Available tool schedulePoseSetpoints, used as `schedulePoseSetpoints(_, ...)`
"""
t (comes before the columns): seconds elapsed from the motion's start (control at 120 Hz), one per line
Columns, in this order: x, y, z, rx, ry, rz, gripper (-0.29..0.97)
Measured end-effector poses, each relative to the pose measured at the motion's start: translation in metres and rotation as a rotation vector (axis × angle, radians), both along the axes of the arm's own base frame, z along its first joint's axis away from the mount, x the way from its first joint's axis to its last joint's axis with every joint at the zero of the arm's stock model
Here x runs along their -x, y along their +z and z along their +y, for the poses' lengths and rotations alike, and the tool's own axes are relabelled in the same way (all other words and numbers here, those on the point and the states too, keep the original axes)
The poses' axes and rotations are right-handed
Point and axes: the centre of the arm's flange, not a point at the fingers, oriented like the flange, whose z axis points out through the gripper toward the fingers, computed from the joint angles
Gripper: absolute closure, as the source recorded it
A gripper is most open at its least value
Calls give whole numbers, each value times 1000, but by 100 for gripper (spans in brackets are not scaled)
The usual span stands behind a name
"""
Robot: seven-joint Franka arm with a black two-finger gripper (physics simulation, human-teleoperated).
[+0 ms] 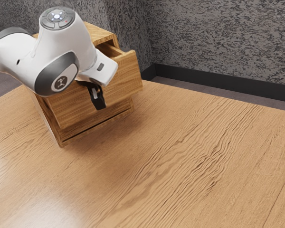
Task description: Pull the drawer handle with one arm to open the drawer
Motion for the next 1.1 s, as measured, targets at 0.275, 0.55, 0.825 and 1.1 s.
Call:
schedulePoseSetpoints(0.275,23,3,-38,1,-40,-5,10)
schedulePoseSetpoints(0.55,31,5,-57,2,-54,-10,1)
schedulePoseSetpoints(0.825,125,179,-143,-108,-127,-250,0)
schedulePoseSetpoints(1.1,124,161,-30,366,176,-17,0)
